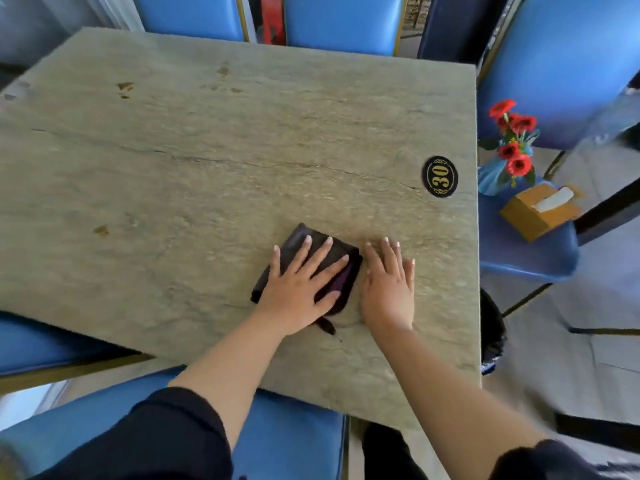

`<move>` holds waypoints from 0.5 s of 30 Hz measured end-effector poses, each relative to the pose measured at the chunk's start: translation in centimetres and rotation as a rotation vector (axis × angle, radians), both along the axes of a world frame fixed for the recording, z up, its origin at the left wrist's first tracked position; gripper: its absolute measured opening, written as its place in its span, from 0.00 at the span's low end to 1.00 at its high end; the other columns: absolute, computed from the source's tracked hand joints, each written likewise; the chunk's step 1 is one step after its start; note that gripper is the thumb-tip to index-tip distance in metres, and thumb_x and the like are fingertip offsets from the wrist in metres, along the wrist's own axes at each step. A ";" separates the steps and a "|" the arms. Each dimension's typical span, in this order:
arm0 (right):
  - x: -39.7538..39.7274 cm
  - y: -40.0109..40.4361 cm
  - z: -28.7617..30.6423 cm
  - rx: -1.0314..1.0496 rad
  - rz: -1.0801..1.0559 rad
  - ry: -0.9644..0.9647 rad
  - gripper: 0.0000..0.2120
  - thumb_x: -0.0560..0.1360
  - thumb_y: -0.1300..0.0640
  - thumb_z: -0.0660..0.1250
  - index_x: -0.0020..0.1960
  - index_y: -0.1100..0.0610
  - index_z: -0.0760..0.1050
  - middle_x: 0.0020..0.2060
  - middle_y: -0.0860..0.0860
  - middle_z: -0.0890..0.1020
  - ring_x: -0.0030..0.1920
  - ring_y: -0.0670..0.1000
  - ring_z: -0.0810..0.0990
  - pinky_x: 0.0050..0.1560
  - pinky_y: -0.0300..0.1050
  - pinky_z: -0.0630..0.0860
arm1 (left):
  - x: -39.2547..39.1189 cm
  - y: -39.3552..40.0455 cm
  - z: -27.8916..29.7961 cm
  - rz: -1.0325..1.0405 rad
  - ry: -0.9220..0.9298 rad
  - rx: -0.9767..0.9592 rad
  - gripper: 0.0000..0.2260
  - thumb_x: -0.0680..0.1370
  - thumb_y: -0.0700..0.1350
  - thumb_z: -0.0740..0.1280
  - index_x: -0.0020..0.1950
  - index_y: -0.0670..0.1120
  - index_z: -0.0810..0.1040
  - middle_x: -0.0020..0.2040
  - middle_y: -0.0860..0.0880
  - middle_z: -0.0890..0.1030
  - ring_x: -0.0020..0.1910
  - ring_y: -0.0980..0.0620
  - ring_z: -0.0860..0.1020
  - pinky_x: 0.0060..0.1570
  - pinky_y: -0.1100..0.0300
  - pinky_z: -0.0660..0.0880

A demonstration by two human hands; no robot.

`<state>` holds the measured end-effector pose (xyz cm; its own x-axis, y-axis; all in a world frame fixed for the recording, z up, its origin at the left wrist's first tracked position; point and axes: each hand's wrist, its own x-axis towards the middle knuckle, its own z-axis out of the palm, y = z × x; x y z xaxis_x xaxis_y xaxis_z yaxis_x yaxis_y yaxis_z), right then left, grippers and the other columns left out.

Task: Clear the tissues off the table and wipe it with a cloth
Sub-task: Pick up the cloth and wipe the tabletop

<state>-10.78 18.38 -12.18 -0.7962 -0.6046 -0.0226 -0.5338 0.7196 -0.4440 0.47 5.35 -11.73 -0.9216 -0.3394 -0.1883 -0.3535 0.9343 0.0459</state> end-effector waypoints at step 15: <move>5.1 -4.3 2.2 -0.174 -0.011 -0.159 0.27 0.78 0.66 0.52 0.76 0.55 0.58 0.78 0.53 0.55 0.78 0.52 0.43 0.76 0.47 0.36 | 2.5 -4.3 2.2 -0.012 -0.198 0.167 0.26 0.80 0.65 0.43 0.74 0.65 0.34 0.76 0.59 0.30 0.75 0.49 0.30 0.73 0.38 0.37</move>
<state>-5.70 14.13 -10.03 -0.7977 -0.6013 -0.0448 -0.4395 0.6307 -0.6396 2.98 1.03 -9.54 -0.8649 -0.2776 -0.4182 -0.3595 0.9240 0.1304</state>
